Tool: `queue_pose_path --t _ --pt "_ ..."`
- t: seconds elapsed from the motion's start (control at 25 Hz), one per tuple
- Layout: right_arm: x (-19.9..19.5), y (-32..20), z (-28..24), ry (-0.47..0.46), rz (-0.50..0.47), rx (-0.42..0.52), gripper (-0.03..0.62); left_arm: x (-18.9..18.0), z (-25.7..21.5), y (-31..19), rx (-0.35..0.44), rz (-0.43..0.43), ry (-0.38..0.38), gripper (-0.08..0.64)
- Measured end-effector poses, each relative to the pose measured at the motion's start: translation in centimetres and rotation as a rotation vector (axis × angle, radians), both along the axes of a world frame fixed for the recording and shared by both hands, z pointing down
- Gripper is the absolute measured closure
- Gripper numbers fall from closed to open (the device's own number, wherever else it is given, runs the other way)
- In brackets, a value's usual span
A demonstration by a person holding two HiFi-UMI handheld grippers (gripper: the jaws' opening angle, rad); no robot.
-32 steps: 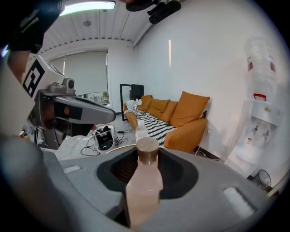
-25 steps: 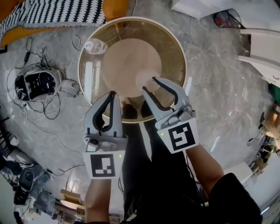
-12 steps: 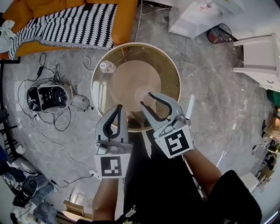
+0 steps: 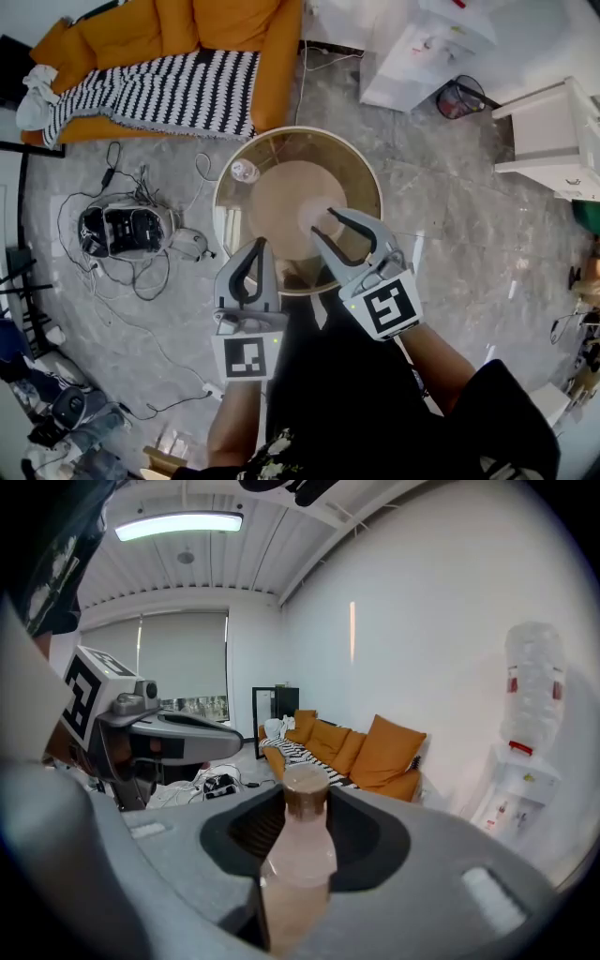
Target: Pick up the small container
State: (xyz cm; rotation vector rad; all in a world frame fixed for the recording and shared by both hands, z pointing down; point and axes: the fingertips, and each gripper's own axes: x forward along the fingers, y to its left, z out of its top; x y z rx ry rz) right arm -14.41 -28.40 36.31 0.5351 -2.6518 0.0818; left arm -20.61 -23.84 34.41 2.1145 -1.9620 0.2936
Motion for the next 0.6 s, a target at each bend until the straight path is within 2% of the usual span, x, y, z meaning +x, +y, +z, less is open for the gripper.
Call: queue_pose_path --t 0.24,0.44,0.52,0.6 --pt "0.6 1.0 -5.1 -0.040 -0.009 0.039 0.459 0.4 -4.7 0.8 0.045 -0.024 0.001 0.554" --pt "0.3 1.7 -9.4 -0.074 -0.035 0.089 0.459 0.4 -8.8 0.7 0.105 -0.017 -0.035 0.554" --pt "0.1 1.7 -11.1 -0.100 -0.039 0.098 0.459 0.3 -10.6 0.6 0.139 -0.019 -0.074 0.554" --pt "0.0 1.6 -12.9 -0.125 -0.042 0.111 0.459 0.6 -12.5 0.8 0.171 -0.007 -0.161 0.554"
